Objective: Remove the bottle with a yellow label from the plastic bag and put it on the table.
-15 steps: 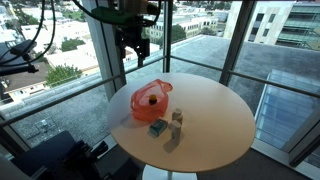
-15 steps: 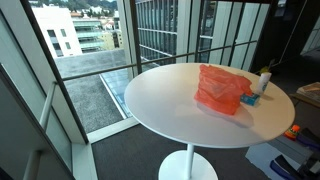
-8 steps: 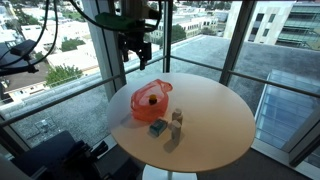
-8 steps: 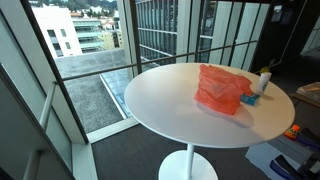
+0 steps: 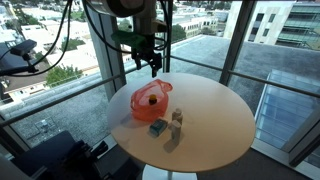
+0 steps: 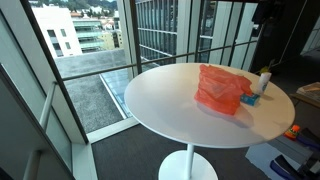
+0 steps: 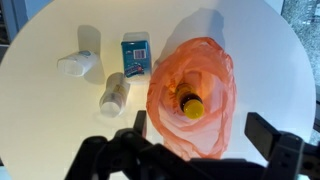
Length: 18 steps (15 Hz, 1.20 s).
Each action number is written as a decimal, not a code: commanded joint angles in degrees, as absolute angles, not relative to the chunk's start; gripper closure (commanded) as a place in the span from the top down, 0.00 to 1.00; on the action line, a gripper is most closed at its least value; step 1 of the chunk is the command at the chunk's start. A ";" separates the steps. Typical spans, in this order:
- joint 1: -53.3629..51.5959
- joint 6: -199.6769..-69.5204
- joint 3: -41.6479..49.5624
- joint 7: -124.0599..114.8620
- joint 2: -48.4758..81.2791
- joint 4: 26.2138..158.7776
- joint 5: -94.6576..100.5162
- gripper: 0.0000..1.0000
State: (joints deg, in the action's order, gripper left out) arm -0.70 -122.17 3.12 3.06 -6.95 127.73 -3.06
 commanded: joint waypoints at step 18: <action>-0.08 -134.70 1.69 -0.37 5.37 128.16 -1.75 1.00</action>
State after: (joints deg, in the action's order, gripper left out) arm -0.70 -132.39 1.99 0.23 4.00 127.93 -3.06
